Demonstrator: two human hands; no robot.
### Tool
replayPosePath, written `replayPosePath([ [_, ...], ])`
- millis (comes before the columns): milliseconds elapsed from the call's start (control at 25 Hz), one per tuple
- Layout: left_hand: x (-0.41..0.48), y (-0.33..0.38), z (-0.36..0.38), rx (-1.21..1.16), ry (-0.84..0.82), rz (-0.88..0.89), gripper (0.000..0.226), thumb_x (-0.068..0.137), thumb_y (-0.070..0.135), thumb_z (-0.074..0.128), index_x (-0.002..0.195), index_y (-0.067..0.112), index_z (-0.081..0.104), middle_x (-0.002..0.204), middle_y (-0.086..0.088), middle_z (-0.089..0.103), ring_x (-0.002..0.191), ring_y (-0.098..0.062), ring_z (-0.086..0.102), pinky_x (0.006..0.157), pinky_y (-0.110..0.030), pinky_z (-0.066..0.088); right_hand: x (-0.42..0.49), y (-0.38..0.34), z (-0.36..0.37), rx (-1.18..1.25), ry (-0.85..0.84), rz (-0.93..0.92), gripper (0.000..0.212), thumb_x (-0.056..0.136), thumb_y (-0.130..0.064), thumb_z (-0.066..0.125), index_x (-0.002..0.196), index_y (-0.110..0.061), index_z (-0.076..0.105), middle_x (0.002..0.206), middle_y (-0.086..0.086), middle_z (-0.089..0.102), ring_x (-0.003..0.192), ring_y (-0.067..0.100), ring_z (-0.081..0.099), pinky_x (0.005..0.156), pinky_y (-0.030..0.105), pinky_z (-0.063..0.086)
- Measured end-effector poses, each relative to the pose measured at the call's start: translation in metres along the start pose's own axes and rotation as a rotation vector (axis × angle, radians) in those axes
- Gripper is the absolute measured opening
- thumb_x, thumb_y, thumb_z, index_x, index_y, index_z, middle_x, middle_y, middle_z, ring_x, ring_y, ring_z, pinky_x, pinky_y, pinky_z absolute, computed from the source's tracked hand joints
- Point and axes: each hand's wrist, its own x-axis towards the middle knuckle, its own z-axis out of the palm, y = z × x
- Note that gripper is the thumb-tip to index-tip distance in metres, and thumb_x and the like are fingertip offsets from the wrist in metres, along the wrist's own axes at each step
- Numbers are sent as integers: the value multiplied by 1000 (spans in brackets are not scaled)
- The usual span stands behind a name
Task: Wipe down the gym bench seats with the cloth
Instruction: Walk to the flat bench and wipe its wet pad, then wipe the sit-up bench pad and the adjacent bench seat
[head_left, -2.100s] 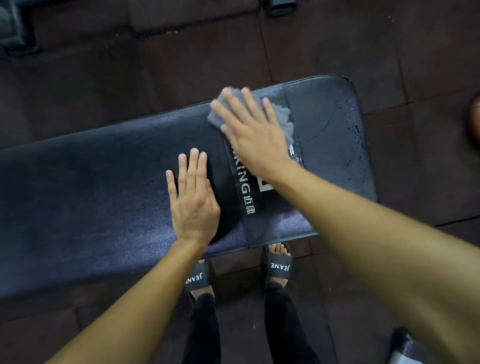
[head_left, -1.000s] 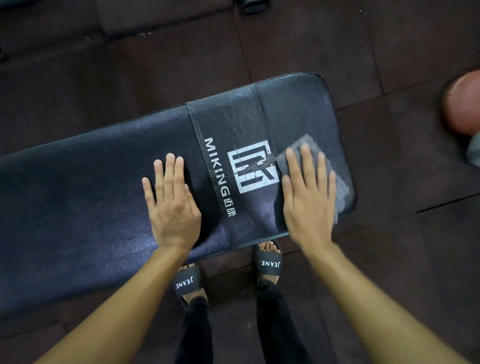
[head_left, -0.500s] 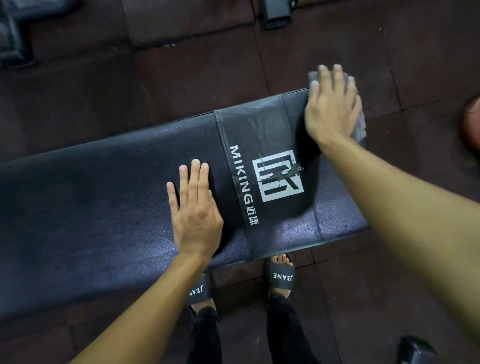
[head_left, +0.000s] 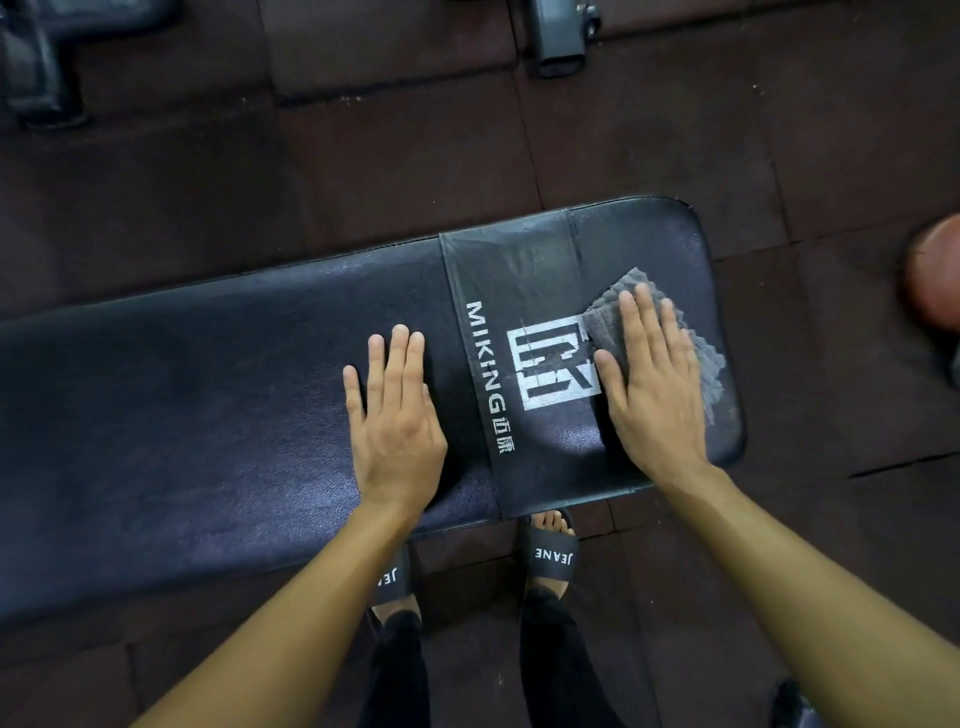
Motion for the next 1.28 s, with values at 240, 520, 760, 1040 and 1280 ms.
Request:
replayPosePath([
  [240, 5, 1, -10, -32, -112, -15, 52, 102, 15, 31, 154, 16, 26, 163, 1, 21, 152, -18, 10, 124, -47, 9, 6, 10, -6, 109, -24, -75, 60, 104, -28, 47, 157, -14, 22, 166, 1, 12, 154, 20, 10, 125, 40, 12],
  [520, 23, 18, -87, -292, -251, -155, 47, 104, 14, 35, 151, 16, 35, 161, 2, 26, 150, -17, 19, 122, -42, 21, 28, -30, -83, 1046, -165, 495, 30, 105, -20, 43, 129, -18, 59, 123, 0, 65, 118, 19, 57, 111, 44, 42],
  [760, 26, 17, -222, -398, -109, -260, 42, 104, 16, 35, 145, 15, 44, 157, 0, 33, 140, -19, 34, 113, -35, 29, 7, -127, -197, 1674, -717, 549, 53, 100, -42, 47, 138, -6, 54, 128, 21, 63, 111, 33, 64, 101, 50, 49],
  [1040, -40, -66, -388, -450, 99, -493, 36, 103, 14, 35, 132, 10, 58, 150, -5, 42, 137, -22, 39, 115, -33, 25, -60, -314, -279, 1238, -840, 177, 46, 84, -6, 73, 126, -17, 57, 114, 10, 70, 100, 31, 69, 79, 46, 59],
  [1280, -155, -208, -495, -477, 235, -706, 36, 104, 15, 35, 130, 12, 60, 146, -4, 46, 135, -18, 40, 108, -25, 28, -168, -491, -287, 1099, -1047, 34, 33, 92, -2, 58, 119, -20, 59, 108, 8, 71, 92, 27, 70, 73, 42, 59],
])
